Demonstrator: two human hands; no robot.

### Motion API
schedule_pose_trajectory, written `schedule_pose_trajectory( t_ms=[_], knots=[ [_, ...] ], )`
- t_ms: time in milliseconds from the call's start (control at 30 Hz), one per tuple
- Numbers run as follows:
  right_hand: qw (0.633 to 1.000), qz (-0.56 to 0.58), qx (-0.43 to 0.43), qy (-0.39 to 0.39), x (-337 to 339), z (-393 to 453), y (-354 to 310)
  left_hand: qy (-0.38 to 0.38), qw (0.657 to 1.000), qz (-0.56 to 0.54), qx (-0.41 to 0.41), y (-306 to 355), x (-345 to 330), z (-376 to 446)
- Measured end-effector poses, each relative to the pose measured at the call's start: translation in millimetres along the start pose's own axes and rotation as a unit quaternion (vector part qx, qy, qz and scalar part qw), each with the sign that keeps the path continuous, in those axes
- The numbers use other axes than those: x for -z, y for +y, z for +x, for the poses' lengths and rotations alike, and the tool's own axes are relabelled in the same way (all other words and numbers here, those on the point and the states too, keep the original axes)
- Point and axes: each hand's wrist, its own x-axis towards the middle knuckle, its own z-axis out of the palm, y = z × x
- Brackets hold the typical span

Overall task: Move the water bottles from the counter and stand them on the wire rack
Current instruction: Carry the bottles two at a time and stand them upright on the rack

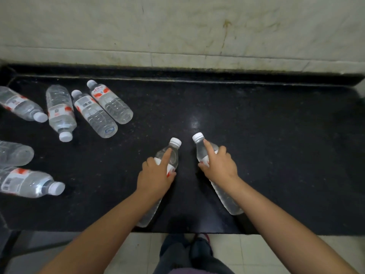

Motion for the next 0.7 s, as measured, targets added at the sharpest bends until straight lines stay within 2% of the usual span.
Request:
schedule_pose_trajectory(
  t_ms=[167,367,533,700],
  knots=[
    [0.993,0.076,-0.028,0.091,41,-18,32,0.052,0.993,-0.025,-0.104,58,29,19],
    [0.967,0.120,-0.046,0.222,106,-39,97,0.127,0.966,-0.030,-0.222,172,56,20],
    [0.933,0.160,-0.058,0.318,164,-74,184,0.173,0.938,-0.048,-0.296,283,57,-2],
    [0.900,0.167,-0.046,0.401,214,-123,304,0.232,0.906,-0.108,-0.337,409,32,-39]
  ],
)
